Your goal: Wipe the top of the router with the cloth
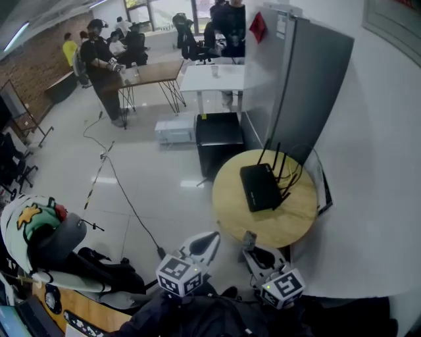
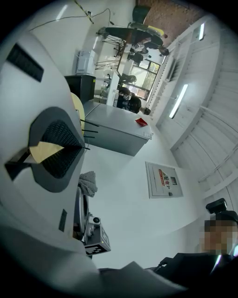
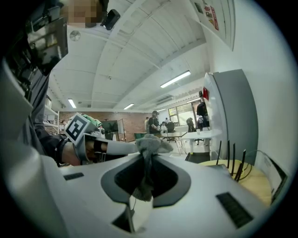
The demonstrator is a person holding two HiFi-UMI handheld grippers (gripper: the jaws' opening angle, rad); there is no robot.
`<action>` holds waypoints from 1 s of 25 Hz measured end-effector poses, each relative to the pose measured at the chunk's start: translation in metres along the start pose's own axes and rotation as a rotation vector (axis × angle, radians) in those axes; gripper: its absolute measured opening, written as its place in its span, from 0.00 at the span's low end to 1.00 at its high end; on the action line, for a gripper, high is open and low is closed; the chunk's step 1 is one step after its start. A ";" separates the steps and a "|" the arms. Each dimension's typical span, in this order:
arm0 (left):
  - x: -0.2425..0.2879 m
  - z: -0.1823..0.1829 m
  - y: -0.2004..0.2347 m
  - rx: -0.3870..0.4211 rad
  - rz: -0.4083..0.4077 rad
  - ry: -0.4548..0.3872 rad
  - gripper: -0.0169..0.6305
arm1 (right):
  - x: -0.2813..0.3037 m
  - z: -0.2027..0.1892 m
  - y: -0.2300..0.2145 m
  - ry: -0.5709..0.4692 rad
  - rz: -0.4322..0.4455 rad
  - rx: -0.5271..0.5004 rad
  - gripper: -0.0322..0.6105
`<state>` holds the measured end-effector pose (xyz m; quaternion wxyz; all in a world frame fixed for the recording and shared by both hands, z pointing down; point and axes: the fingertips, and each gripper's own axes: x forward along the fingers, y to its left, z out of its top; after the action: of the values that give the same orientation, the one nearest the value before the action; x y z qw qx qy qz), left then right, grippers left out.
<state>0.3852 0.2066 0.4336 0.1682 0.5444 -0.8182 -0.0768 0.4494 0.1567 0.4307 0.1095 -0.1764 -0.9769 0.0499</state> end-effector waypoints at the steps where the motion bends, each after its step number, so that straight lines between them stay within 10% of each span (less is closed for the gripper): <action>1: -0.001 0.001 0.002 -0.002 0.008 0.000 0.03 | 0.003 0.000 0.000 0.005 0.005 0.007 0.16; 25: 0.066 0.076 0.185 -0.062 -0.092 -0.012 0.03 | 0.200 0.034 -0.056 0.095 -0.085 0.002 0.16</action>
<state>0.1745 0.2152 0.4325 0.1764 0.5756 -0.7904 -0.1131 0.2400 0.1736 0.4447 0.1580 -0.1366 -0.9772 0.0379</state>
